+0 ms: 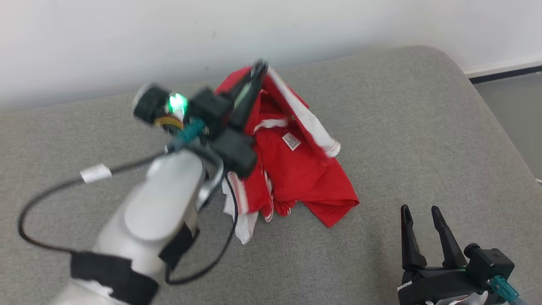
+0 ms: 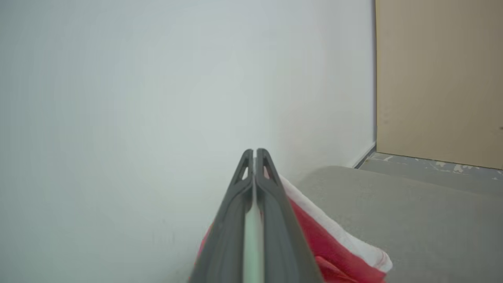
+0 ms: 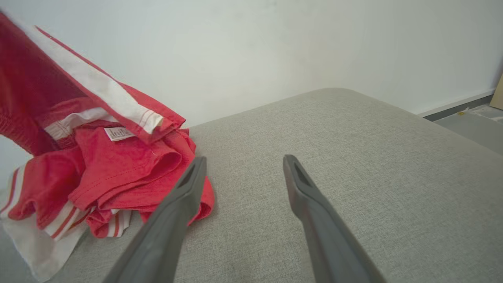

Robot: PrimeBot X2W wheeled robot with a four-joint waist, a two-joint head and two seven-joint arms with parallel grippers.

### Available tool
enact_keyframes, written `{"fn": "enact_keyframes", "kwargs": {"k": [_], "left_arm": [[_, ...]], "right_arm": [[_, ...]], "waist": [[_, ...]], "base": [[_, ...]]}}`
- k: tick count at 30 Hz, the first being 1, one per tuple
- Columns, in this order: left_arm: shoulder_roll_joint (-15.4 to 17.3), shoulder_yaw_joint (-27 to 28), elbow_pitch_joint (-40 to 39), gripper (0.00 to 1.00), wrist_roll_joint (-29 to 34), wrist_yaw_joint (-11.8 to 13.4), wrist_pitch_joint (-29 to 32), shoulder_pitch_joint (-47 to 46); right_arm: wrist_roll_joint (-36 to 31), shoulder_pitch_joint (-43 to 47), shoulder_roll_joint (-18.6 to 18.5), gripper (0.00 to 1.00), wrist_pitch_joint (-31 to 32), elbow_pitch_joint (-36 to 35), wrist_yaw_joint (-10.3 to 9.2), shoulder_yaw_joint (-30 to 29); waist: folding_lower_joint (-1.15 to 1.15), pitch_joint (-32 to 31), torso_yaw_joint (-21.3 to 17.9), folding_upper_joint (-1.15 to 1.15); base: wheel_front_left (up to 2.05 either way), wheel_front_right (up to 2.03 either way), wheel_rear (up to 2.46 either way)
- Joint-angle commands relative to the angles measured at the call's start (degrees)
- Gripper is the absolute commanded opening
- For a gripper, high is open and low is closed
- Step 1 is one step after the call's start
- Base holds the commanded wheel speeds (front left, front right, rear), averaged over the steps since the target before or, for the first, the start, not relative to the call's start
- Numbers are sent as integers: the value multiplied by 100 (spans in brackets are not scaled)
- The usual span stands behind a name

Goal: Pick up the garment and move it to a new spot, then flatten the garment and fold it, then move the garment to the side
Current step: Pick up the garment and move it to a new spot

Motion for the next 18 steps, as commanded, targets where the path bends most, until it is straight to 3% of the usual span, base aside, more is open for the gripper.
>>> {"fn": "enact_keyframes", "kwargs": {"k": [1,9,18], "left_arm": [[76,-73,-138,0,-105,10,54,-241],[533,-485,-746,0,-812,9,518,-1658],[768,-732,-664,0,-1063,10,685,-2521]], "right_arm": [[52,67,-1,100,-4,-4,-12,16],[150,137,-2,100,-4,23,-12,79],[209,207,-2,100,-4,43,-12,71]], "waist": [[0,-74,56,0],[0,-215,-26,0],[0,-245,-180,0]], "base": [[0,0,0],[0,0,0],[0,0,0]]}}
